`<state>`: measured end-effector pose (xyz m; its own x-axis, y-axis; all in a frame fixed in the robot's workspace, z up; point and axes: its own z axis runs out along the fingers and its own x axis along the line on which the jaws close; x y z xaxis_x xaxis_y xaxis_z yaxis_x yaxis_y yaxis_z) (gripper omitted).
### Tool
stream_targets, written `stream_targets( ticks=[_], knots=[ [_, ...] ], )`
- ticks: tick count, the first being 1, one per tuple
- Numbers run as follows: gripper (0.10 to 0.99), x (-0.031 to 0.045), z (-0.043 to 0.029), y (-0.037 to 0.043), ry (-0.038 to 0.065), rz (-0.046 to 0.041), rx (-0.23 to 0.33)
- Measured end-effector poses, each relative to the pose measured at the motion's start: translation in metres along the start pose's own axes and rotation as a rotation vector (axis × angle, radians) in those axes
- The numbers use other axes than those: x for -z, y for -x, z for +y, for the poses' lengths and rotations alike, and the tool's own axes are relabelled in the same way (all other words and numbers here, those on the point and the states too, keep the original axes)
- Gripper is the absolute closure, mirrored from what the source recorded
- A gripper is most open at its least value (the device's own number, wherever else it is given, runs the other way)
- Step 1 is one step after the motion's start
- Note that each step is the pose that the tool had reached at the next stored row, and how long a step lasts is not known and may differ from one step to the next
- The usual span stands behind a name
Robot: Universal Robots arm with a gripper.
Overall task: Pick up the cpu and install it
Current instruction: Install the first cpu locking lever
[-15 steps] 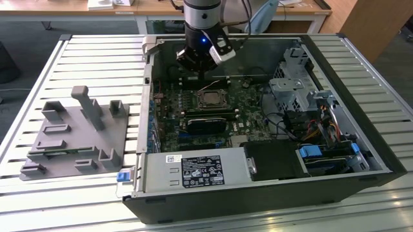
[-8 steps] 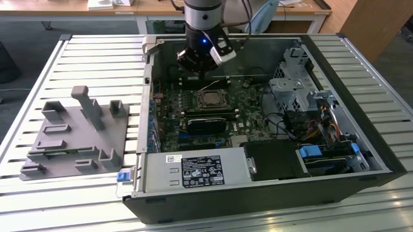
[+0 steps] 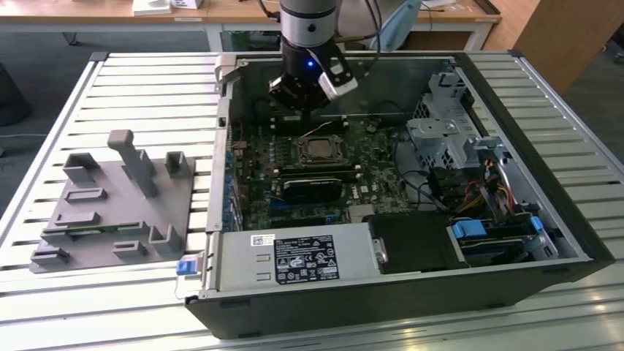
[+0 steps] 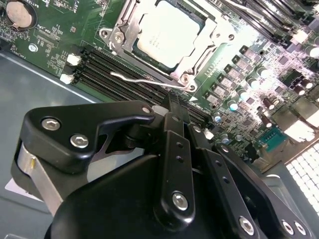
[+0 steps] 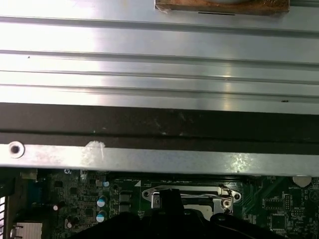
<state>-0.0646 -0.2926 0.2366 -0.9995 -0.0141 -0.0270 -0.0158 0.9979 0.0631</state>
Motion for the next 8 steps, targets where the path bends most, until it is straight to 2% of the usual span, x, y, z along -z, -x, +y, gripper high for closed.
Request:
stream_targets(
  ticks=[3,8],
  knots=[
    [0.98,-0.0024,-0.0001,0.0002,0.01,-0.0008,-0.007],
    [0.98,-0.0054,-0.0003,0.0017,0.011,-0.0008,-0.009]
  ],
)
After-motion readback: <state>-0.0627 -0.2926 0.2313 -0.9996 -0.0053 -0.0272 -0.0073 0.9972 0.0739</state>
